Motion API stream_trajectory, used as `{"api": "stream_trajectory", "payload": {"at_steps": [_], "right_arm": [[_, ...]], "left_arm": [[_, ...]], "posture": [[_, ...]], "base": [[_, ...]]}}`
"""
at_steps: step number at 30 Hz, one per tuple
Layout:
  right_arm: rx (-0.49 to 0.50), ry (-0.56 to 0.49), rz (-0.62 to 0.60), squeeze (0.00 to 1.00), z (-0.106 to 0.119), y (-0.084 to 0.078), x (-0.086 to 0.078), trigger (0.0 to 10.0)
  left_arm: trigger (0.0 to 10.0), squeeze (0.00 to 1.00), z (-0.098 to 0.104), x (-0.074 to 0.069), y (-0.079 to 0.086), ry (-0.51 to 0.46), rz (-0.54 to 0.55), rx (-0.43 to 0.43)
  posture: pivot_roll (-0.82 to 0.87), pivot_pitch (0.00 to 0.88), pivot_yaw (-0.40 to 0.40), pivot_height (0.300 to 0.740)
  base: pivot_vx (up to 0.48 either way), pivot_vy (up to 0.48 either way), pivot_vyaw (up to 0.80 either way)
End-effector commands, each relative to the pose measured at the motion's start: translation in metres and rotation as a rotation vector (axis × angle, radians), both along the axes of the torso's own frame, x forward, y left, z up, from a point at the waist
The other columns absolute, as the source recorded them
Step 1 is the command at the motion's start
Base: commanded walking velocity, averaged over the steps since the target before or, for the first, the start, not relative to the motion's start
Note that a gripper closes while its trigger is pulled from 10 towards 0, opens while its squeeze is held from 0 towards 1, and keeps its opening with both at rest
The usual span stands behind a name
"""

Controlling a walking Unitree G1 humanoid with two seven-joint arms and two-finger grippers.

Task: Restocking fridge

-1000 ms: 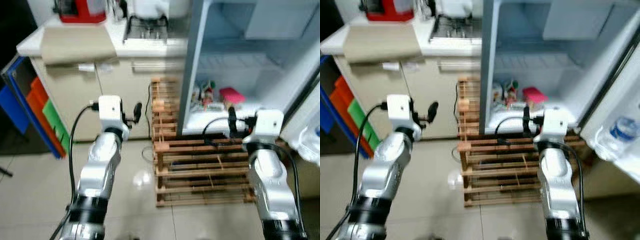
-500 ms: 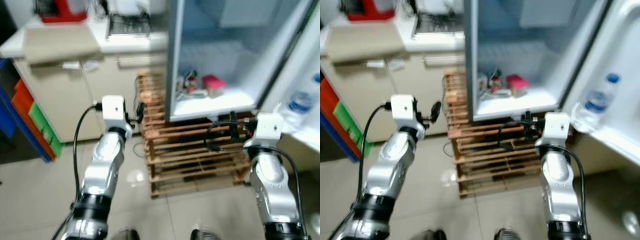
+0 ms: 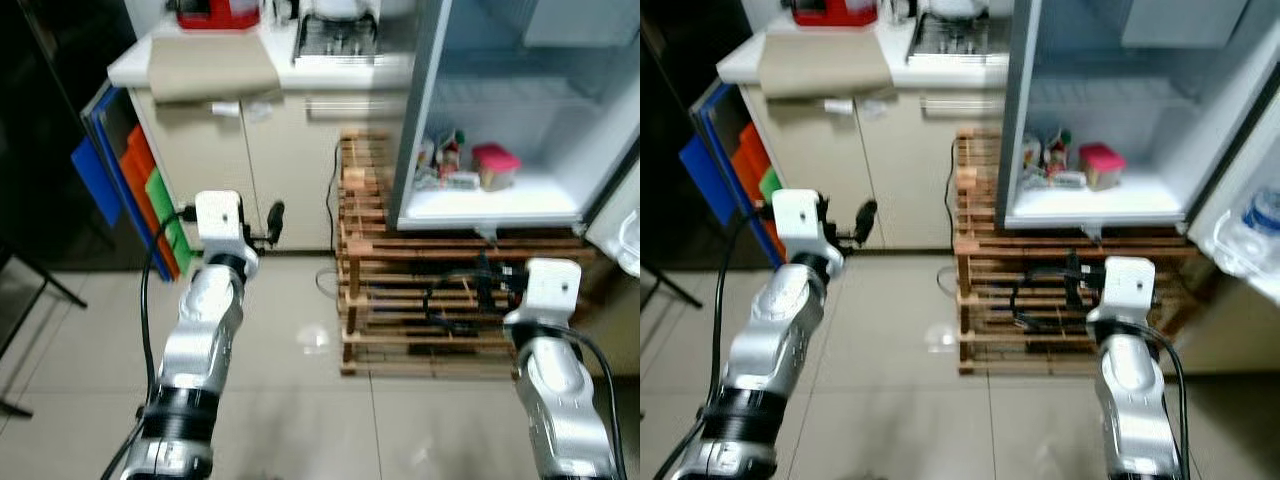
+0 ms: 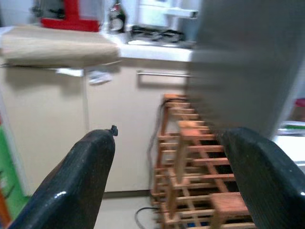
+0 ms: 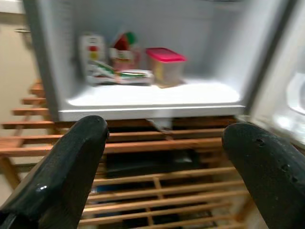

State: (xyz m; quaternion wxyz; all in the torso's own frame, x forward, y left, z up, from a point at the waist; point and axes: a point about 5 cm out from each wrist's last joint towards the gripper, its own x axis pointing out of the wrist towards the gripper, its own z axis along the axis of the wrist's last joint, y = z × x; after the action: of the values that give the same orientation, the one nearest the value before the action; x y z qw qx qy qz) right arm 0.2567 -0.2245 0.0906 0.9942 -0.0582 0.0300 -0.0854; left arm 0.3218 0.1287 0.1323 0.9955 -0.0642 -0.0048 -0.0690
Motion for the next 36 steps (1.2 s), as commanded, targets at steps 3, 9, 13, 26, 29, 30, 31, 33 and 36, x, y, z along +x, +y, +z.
{"api": "stream_trajectory", "payload": {"at_steps": [3, 9, 13, 26, 29, 30, 31, 33, 36], "right_arm": [[-0.018, 0.017, -0.023, 0.62, -0.004, -0.009, -0.006, 10.0], [-0.026, 0.044, -0.028, 0.62, -0.010, -0.015, -0.010, 10.0], [-0.033, 0.114, -0.021, 0.62, -0.026, -0.020, -0.018, 10.0], [-0.170, 0.848, -0.438, 0.62, -0.121, -0.119, -0.101, 10.0], [-0.193, 0.895, -0.543, 0.62, -0.117, -0.142, -0.115, 10.0], [-0.193, 0.895, -0.543, 0.62, -0.117, -0.142, -0.115, 10.0], [-0.206, 0.899, -0.668, 0.62, -0.105, -0.167, -0.126, 10.0], [-0.240, 0.881, -0.771, 0.62, -0.090, -0.188, -0.132, 10.0], [-0.279, 0.835, -0.859, 0.62, -0.072, -0.206, -0.134, 10.0]], "left_arm": [[10.0, 0.00, -0.001, 0.000, -0.007, 0.002, -0.029, -0.012], [10.0, 0.00, -0.004, -0.002, -0.008, 0.008, -0.034, -0.024], [10.0, 0.00, -0.007, -0.003, -0.007, 0.021, -0.028, -0.027], [10.0, 0.00, -0.031, 0.002, 0.007, 0.141, 0.039, -0.090], [10.0, 0.00, -0.041, 0.001, 0.010, 0.182, 0.040, -0.010], [10.0, 0.00, -0.041, 0.001, 0.010, 0.182, 0.040, -0.010], [10.0, 0.00, -0.068, -0.002, 0.019, 0.338, 0.051, 0.091], [10.0, 0.00, -0.099, -0.012, 0.027, 0.534, 0.035, 0.200], [10.0, 0.00, -0.117, -0.020, 0.035, 0.637, 0.029, 0.223]], "posture": [[-0.21, 0.000, 0.043, 0.740], [-0.21, 0.000, 0.041, 0.740], [-0.21, 0.000, 0.045, 0.740], [-0.21, 0.000, 0.050, 0.740], [-0.21, 0.000, 0.050, 0.740], [-0.21, 0.000, 0.050, 0.740], [-0.21, 0.000, 0.054, 0.740], [-0.21, 0.000, 0.055, 0.740], [-0.21, 0.000, 0.059, 0.740]], "base": [[0.000, -0.469, 0.00], [0.000, -0.469, 0.00], [0.000, -0.469, 0.00], [0.000, -0.314, 0.00], [0.000, 0.000, 0.00], [0.000, 0.000, 0.00], [0.000, 0.000, 0.00], [0.000, 0.000, 0.00], [0.000, 0.000, 0.00]]}}
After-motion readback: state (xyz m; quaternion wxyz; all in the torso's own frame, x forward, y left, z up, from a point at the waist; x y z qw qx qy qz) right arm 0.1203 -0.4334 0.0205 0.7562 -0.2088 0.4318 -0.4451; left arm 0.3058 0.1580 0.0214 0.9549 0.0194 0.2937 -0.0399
